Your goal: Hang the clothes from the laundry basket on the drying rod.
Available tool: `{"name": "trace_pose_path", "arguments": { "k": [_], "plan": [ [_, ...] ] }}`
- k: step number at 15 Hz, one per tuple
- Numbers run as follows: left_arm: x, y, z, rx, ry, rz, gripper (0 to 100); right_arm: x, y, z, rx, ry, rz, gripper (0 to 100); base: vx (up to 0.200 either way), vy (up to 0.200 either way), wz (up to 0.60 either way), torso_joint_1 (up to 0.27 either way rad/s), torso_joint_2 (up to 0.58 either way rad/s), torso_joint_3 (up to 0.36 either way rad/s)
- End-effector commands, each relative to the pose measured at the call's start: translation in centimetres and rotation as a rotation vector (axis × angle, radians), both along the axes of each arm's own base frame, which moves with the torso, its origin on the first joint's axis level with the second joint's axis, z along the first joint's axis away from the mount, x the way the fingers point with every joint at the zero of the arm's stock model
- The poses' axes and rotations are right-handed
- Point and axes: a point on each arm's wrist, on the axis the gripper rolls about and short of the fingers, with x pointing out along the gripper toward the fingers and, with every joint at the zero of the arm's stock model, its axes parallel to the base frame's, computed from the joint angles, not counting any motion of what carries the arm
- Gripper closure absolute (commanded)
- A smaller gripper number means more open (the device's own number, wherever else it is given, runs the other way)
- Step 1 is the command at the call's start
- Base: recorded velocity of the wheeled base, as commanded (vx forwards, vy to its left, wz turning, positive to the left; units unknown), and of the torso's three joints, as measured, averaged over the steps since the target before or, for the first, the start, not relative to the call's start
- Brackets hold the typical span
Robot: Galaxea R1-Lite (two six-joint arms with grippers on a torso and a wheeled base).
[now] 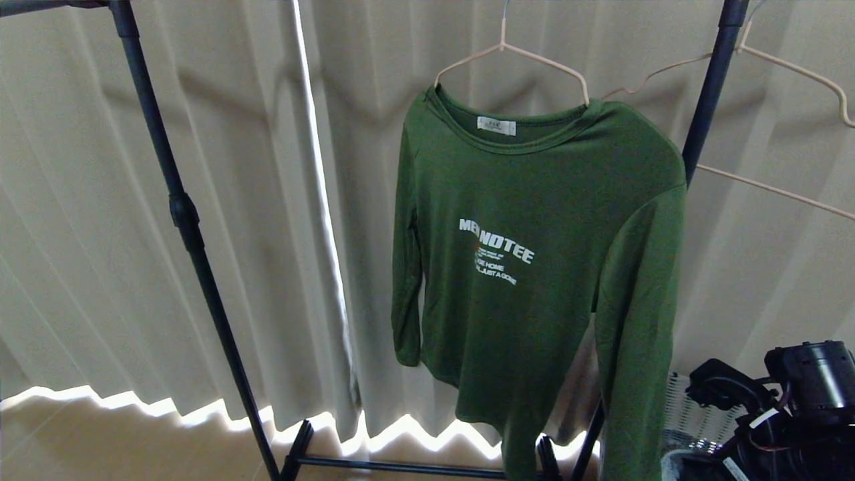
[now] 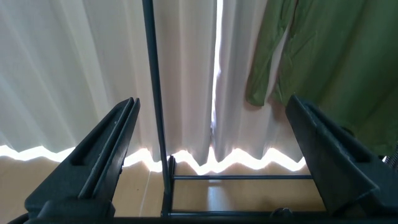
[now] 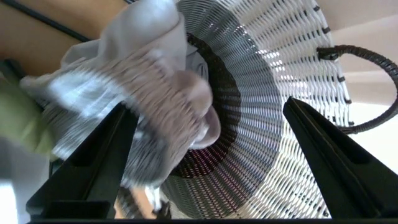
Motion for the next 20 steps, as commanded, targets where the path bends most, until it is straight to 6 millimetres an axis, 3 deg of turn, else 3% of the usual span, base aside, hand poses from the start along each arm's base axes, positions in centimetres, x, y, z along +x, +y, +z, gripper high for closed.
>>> {"name": "trace_pose_path", "arguments": {
  "k": [1, 8, 14, 17, 20],
  "plan": [
    [0.0, 0.0, 0.0, 0.0, 0.0, 0.0, 0, 0.4, 0.0, -0.6, -0.001, 0.028, -0.002, 100, 0.0, 0.0, 0.0, 0.0, 0.0, 0.0],
    [0.0, 0.0, 0.0, 0.0, 0.0, 0.0, 0, 0.4, 0.0, -0.7, 0.003, 0.032, 0.0, 100, 0.0, 0.0, 0.0, 0.0, 0.0, 0.0],
    [0.0, 0.0, 0.0, 0.0, 0.0, 0.0, 0, -4.4, 0.0, 5.5, 0.065, -0.345, 0.009, 100, 0.0, 0.0, 0.0, 0.0, 0.0, 0.0],
    [0.0, 0.0, 0.0, 0.0, 0.0, 0.0, 0, -6.0, 0.1, 7.4, 0.117, -0.481, 0.048, 100, 0.0, 0.0, 0.0, 0.0, 0.0, 0.0],
    [0.0, 0.0, 0.0, 0.0, 0.0, 0.0, 0, -6.7, 0.4, 7.8, 0.134, -0.516, 0.084, 100, 0.0, 0.0, 0.0, 0.0, 0.0, 0.0]
  ]
}}
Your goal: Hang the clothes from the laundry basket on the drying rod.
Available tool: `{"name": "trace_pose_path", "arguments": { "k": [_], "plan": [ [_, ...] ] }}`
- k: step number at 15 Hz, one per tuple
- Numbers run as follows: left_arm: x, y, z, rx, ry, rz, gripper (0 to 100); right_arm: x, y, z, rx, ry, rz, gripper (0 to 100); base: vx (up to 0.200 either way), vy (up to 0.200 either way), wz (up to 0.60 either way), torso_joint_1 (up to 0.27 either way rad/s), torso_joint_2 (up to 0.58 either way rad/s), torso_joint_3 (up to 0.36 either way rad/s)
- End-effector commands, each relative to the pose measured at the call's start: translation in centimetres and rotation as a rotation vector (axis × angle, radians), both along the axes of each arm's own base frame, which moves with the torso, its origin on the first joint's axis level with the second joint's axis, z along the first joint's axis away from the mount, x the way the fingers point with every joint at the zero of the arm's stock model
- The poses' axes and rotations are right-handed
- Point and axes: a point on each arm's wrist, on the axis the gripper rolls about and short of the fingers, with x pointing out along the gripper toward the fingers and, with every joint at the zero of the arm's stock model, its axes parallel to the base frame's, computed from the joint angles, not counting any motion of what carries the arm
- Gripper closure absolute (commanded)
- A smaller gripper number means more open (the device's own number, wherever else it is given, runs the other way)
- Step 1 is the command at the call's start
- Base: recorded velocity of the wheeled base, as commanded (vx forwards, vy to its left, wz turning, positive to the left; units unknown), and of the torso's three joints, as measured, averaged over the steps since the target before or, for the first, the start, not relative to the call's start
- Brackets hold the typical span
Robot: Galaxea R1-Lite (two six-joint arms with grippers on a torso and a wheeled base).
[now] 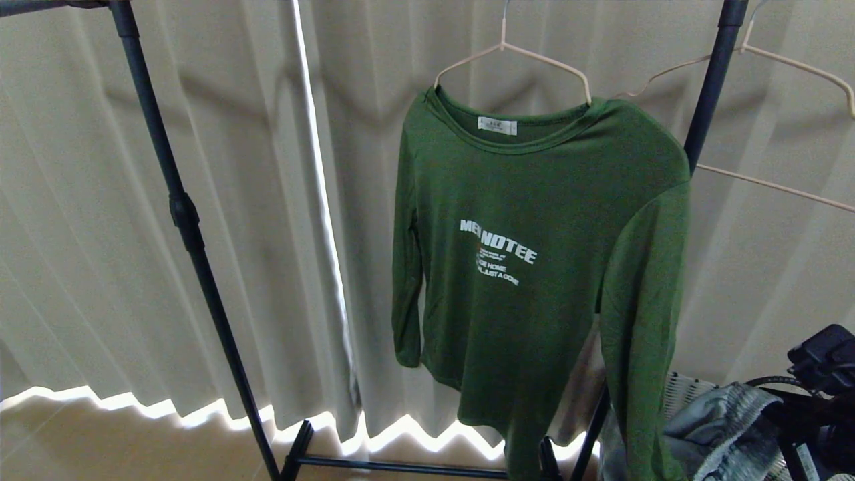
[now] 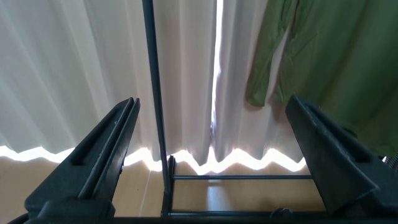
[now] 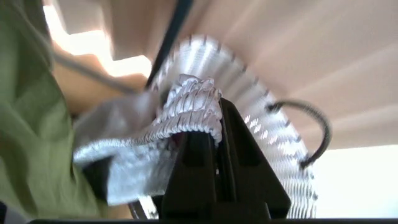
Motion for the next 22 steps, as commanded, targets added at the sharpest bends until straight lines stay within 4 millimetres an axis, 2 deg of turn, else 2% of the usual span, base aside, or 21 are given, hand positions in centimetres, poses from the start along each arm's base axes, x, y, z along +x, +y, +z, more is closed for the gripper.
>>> {"name": "trace_pose_path", "arguments": {
  "k": [1, 12, 21, 22],
  "plan": [
    [0.0, 0.0, 0.0, 0.0, 0.0, 0.0, 0, -0.96, 0.23, 1.0, 0.006, -0.078, 0.025, 100, -0.2, 0.0, 0.0, 0.002, 0.0, 0.002],
    [0.0, 0.0, 0.0, -0.002, 0.0, 0.002, 0, -0.83, 0.62, 1.03, 0.013, -0.074, 0.067, 100, -0.2, 0.0, 0.0, 0.003, 0.0, 0.002],
    [0.0, 0.0, 0.0, 0.0, 0.0, 0.0, 0, -0.71, 0.75, 1.25, 0.016, -0.082, 0.079, 100, 0.0, 0.0, 0.0, 0.0, 0.0, 0.0],
    [0.0, 0.0, 0.0, 0.0, 0.0, 0.0, 0, -0.68, 0.87, 1.34, 0.016, -0.085, 0.088, 100, 0.0, 0.2, 0.0, -0.002, 0.01, 0.002]
  ]
}}
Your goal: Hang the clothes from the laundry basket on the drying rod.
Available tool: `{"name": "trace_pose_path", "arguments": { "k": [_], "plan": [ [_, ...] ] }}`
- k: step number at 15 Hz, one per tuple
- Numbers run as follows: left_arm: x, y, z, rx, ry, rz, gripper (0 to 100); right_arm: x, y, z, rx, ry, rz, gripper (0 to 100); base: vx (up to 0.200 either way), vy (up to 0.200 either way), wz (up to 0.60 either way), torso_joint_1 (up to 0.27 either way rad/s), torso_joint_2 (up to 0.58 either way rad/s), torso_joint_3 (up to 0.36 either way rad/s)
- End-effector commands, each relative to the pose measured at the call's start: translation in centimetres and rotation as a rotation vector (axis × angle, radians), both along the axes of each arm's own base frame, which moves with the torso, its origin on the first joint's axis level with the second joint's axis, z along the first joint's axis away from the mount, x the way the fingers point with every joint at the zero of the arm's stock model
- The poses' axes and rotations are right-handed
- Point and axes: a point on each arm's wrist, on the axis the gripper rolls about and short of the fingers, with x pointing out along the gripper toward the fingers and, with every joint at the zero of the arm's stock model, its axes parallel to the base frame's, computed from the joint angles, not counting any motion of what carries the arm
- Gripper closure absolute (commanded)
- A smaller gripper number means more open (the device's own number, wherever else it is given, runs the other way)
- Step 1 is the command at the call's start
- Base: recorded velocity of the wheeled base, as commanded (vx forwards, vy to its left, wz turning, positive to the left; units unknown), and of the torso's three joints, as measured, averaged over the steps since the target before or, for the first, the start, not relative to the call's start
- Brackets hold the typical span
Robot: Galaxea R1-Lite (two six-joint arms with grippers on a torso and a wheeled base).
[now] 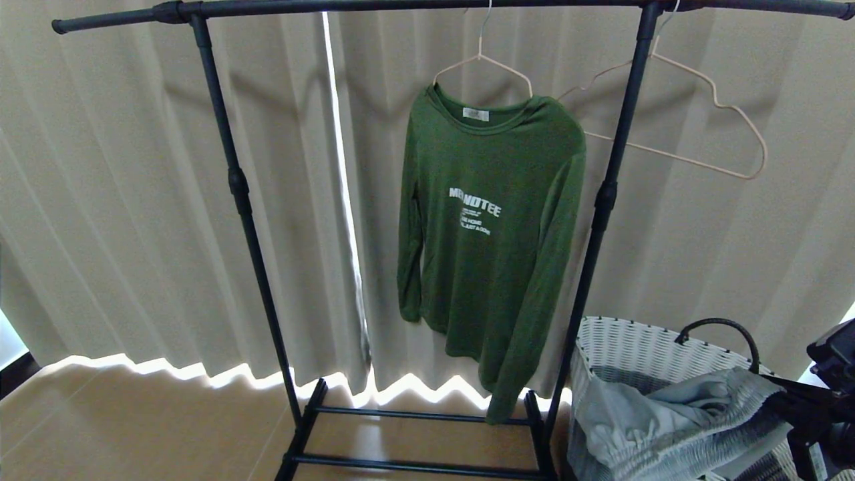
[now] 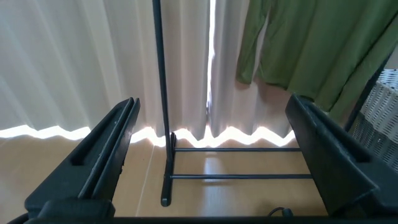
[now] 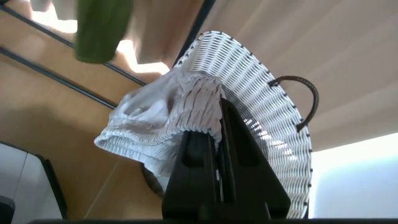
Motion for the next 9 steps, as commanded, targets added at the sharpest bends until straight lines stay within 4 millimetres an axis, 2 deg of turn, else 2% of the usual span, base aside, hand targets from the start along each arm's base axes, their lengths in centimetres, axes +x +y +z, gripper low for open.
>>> {"name": "trace_pose_path", "arguments": {
  "k": [1, 6, 9],
  "plan": [
    [0.0, 0.0, 0.0, 0.0, 0.0, -0.001, 0, 0.07, 0.24, 0.16, 0.0, -0.006, 0.019, 100, 0.0, 0.2, 0.0, 0.002, 0.0, -0.002],
    [0.0, 0.0, 0.05, 0.003, 0.0, -0.001, 0, 0.12, 0.38, 0.27, 0.001, -0.009, 0.03, 100, 0.0, 0.2, 0.0, 0.003, 0.0, 0.005],
    [-0.01, -0.01, 0.04, 0.006, -0.002, -0.005, 0, 0.42, 0.45, 0.23, 0.002, 0.0, 0.032, 100, 0.0, 0.0, 0.0, 0.0, 0.0, 0.0]
  ]
}}
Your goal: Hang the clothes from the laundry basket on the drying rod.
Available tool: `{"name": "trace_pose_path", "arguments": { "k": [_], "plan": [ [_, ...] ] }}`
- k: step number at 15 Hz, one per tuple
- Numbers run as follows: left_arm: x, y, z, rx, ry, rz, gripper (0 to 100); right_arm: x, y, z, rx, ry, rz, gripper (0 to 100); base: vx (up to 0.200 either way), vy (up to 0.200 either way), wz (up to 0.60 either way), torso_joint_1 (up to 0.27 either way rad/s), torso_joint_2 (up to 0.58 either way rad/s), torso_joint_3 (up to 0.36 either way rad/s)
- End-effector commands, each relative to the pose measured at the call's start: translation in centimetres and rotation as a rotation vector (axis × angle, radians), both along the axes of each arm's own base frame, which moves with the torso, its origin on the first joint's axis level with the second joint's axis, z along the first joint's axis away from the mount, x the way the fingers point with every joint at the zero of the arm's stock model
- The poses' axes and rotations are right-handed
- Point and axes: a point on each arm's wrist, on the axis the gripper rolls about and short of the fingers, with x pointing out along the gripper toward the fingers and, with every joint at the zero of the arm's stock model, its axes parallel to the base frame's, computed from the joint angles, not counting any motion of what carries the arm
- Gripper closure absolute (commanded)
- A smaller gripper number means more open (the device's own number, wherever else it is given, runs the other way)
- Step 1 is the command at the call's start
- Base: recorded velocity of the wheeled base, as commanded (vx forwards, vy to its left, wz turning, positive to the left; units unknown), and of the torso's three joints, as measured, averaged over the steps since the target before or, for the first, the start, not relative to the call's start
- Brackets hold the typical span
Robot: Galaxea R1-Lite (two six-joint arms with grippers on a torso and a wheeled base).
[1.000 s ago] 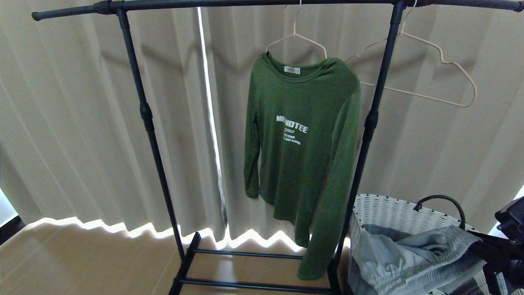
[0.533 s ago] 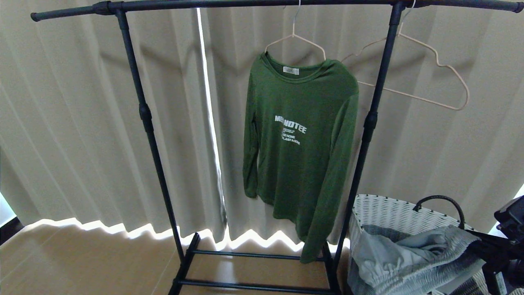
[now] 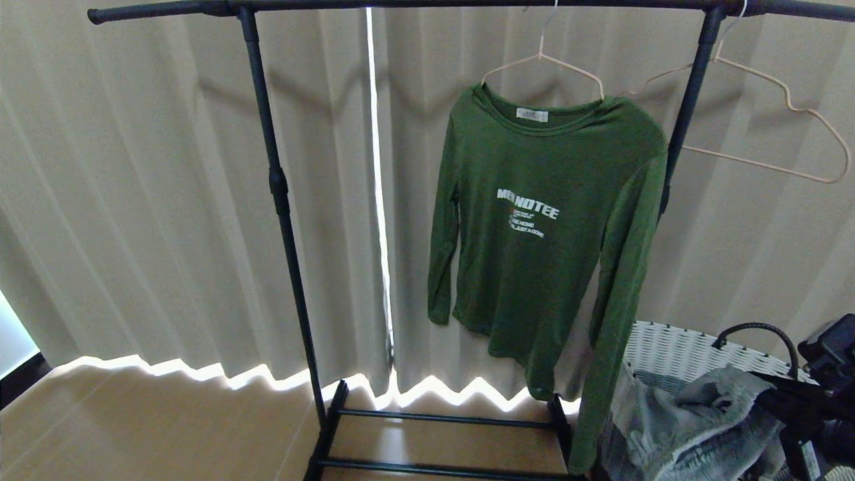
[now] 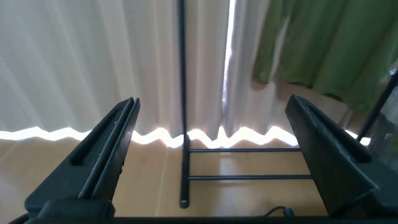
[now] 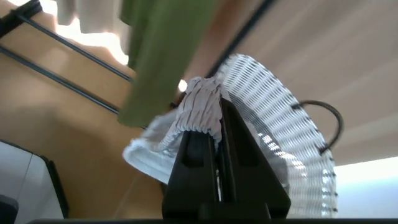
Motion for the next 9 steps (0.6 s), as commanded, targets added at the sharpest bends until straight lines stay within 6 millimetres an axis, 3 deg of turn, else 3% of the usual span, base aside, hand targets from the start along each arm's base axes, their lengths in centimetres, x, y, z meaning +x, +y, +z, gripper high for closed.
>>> {"name": "trace_pose_path", "arguments": {
  "k": [1, 9],
  "plan": [
    [0.0, 0.0, -0.02, -0.005, 0.0, 0.001, 0, 0.28, 0.07, -0.12, 0.002, 0.013, 0.009, 100, 0.0, 0.0, 0.0, 0.0, 0.0, 0.0],
    [0.02, -0.05, 0.0, 0.094, -0.006, -0.022, 0, 0.51, 0.7, 0.5, 0.033, -0.004, 0.101, 100, 0.0, 0.0, 0.0, 0.0, 0.0, 0.0]
  ]
}}
